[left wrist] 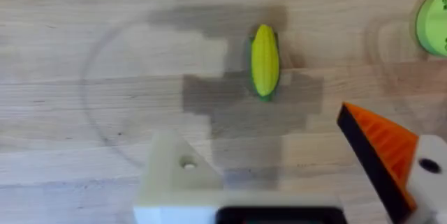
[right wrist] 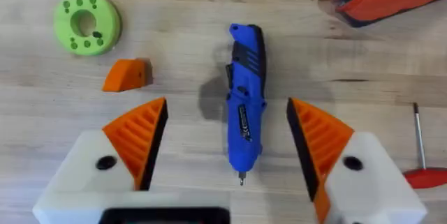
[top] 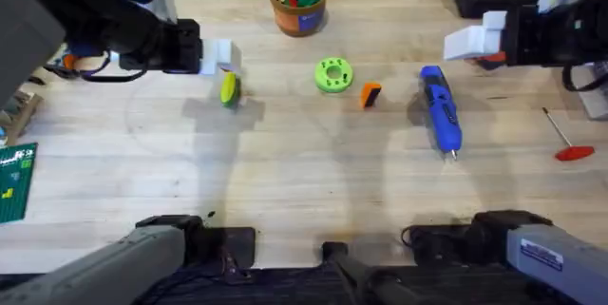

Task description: Pick up the gripper from the table and insert it into the empty holder that is missing its gripper. Then pick up a screw, insert it into the mounting hole, and use the screwdriver to tighten it. Finally, clean up the table by picking up the vegetable and placing it into the bucket.

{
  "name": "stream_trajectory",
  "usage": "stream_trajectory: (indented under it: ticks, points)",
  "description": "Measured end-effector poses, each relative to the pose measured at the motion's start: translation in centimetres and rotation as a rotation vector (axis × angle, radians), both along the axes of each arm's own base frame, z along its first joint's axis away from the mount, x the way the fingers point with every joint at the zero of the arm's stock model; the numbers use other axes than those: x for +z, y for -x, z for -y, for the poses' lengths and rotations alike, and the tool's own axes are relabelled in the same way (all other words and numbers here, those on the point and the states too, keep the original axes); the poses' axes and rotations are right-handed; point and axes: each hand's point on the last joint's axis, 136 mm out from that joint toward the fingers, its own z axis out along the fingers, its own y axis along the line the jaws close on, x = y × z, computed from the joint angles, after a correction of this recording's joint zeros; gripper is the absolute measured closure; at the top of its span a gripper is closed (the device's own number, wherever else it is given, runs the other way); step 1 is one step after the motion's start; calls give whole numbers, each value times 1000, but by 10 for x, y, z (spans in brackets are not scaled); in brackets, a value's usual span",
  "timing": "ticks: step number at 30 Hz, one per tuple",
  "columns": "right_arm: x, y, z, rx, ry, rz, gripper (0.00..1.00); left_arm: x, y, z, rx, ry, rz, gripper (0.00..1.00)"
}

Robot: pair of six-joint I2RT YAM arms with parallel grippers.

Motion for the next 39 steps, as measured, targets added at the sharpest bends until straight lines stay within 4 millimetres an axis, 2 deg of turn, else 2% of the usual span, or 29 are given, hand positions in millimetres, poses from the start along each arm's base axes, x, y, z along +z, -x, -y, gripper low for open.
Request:
stream_trajectory:
  ticks: [3, 4, 9, 10, 17, 20, 26, 28, 30, 32, 35, 37, 39]
  points:
    - [0, 0, 0, 0, 0, 1, 12, -16, -3, 4, -13, 22, -57, 16]
    - [0, 0, 0, 0, 0, 1, 12, -35, -8, 7, -17, 32, -117, 16]
    - [0, 0, 0, 0, 0, 1, 12, -67, -18, 13, -32, 30, -199, 15]
    - [0, 0, 0, 0, 0, 1, 12, -83, -25, 17, -43, 21, -220, 16]
    - [0, 0, 0, 0, 0, 1, 10, -118, -29, 13, -39, -9, -301, 15]
    - [0, 0, 0, 0, 0, 1, 10, -126, -33, 11, -35, -25, -306, 15]
    - [0, 0, 0, 0, 0, 1, 11, -127, -42, 4, -23, -53, -274, 7]
    - [0, 0, 0, 0, 0, 1, 12, -129, -43, 1, -15, -55, -277, 39]
    - [0, 0, 0, 0, 0, 1, 12, -132, -42, -2, -7, -57, -285, 134]
    - [0, 0, 0, 0, 0, 1, 11, -133, -42, -4, -4, -57, -289, 297]
    - [0, 0, 0, 0, 0, 2, 10, -133, -42, -4, -4, -57, -289, 724]
    - [0, 0, 0, 0, 0, 2, 10, -133, -42, -4, -10, -59, -289, 938]
    - [0, 0, 0, 0, 0, 3, 10, -133, -42, -4, -9, -59, -289, 995]
